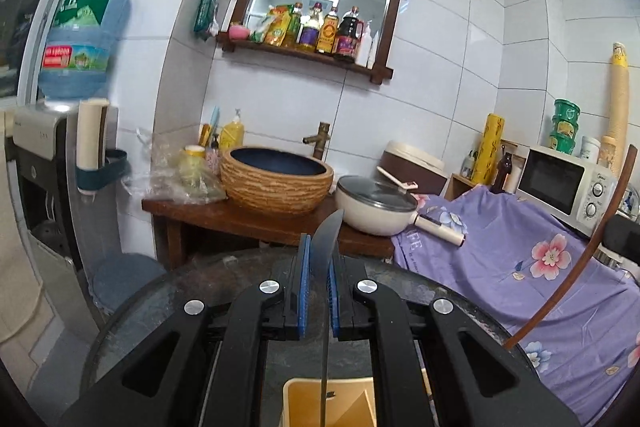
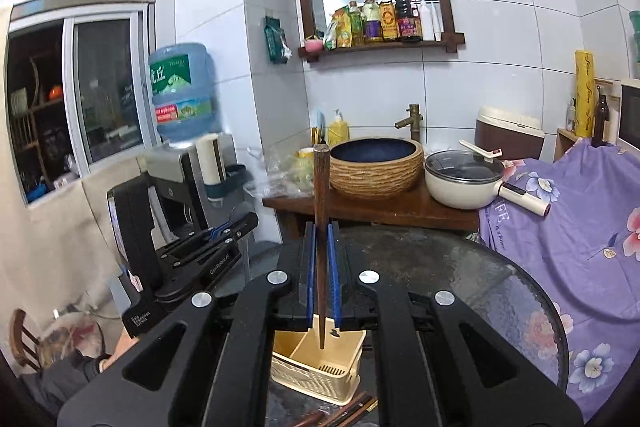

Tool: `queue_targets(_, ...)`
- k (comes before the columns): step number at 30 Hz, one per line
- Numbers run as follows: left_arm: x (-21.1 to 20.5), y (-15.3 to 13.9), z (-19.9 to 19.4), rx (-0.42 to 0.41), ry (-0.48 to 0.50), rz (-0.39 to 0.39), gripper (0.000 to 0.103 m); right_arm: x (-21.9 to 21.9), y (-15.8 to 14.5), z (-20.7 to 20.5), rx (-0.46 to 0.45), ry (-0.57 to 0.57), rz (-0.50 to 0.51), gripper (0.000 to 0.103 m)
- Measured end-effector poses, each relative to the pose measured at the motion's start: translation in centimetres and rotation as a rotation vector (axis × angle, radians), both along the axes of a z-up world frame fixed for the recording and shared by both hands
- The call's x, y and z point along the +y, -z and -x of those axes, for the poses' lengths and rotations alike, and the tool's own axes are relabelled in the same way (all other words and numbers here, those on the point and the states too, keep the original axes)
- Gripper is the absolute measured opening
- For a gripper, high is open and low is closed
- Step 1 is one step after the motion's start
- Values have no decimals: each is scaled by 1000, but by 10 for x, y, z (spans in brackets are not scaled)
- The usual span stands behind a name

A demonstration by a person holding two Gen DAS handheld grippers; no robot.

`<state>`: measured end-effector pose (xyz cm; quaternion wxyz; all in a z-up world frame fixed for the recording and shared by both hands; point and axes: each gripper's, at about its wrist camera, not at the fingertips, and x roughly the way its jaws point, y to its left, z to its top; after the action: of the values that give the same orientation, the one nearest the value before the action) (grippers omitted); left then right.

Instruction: Organize utensils

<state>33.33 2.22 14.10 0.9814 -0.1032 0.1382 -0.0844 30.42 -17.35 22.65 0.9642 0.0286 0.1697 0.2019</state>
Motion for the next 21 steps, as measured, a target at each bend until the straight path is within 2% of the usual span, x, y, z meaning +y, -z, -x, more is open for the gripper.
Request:
queue_targets(2,4,9,1,22,-1,5,8,3,12,-4,12,-4,12,7)
queue_targets(8,4,25,10,18,25,-18,8,11,44,-15,67,-24,12,7)
queue_targets(11,0,33,13,6,40,-39,8,14,54,-18,86,-23,16,7)
queue_targets(21,-2,65,13,65,81,-47,8,7,86,-28,171,-16,-11,7)
